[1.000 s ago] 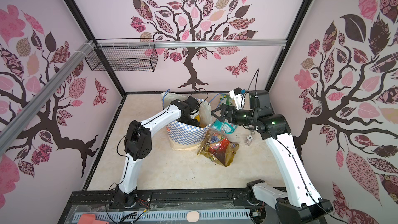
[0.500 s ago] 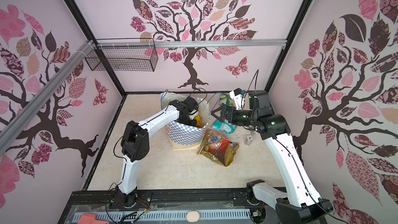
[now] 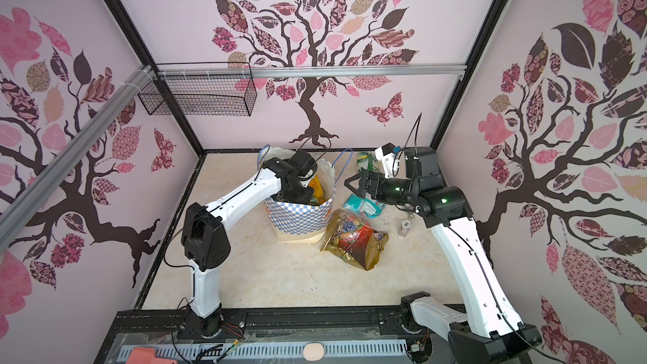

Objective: Take the snacks out of the paper bag
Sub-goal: Pick up the snack from the paper bag.

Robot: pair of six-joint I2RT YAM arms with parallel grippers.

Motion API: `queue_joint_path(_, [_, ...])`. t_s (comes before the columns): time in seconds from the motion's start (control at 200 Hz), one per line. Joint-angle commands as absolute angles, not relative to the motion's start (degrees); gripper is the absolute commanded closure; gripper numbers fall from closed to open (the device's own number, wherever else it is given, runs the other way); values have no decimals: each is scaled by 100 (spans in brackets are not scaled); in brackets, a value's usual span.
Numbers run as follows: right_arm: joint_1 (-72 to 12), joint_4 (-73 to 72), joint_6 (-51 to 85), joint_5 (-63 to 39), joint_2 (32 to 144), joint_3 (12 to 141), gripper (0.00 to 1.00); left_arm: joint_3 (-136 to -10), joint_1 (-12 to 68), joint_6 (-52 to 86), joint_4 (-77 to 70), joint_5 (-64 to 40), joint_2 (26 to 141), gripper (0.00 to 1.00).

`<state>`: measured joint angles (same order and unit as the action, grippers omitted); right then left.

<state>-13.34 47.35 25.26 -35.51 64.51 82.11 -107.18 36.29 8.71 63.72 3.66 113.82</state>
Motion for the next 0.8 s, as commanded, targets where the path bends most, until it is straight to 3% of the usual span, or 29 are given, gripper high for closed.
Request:
queue_joint_path(0.0, [-1362, 4726, 2548, -3461, 6293, 8235, 0, -11028, 3569, 737, 6458, 602, 11013, 100])
queue_joint_path(0.58, [-1362, 4518, 2694, -3284, 6267, 8165, 0, -11439, 3582, 773, 6214, 439, 10052, 100])
queue_joint_path(0.795, [-1362, 4460, 2726, -3240, 6232, 8166, 0, -11610, 3611, 669, 5968, -49, 9664, 100])
